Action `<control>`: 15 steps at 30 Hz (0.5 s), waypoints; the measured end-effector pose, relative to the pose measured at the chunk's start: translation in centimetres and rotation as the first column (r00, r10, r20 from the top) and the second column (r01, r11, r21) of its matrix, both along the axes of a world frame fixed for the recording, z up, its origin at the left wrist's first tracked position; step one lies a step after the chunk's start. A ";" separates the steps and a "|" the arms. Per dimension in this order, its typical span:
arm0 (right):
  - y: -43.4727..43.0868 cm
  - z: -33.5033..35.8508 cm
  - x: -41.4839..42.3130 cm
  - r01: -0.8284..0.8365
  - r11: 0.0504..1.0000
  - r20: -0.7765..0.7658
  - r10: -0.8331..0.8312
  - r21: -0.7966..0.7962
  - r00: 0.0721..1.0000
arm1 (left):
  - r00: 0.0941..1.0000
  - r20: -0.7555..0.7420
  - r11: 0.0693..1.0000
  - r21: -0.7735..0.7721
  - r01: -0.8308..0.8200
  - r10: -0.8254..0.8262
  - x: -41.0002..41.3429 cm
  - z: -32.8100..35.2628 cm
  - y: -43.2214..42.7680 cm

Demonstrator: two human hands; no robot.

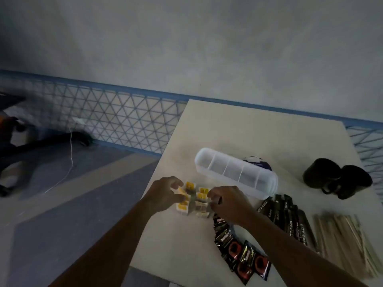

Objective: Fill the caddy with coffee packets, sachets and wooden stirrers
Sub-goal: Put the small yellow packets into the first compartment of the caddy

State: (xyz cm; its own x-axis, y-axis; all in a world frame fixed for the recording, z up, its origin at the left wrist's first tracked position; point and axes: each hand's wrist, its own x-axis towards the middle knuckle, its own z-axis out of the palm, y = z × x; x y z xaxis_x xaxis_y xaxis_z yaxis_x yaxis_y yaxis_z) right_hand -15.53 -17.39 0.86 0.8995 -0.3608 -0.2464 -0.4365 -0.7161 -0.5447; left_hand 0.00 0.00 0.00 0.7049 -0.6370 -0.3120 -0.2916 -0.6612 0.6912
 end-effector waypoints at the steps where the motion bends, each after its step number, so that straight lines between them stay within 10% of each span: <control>1: 0.3 -0.5 0.1 -0.005 1.000 -0.021 0.005 -0.002 1.000 | 0.999 -0.030 1.000 0.014 0.017 -0.017 0.1 -0.3 0.4; 15: 2.9 -3.3 1.1 -0.031 0.983 -0.097 0.013 -0.178 0.995 | 0.996 -0.009 0.996 0.024 0.091 -0.091 -0.3 -3.7 0.9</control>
State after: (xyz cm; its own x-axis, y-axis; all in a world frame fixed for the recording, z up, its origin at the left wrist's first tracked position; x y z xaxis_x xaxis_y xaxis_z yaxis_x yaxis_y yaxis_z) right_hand -14.40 -14.44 -2.41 0.8833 -0.3872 -0.2644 -0.4631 -0.8084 -0.3633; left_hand -0.34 0.93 -3.74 0.6417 -0.6906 -0.3335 -0.3459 -0.6488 0.6778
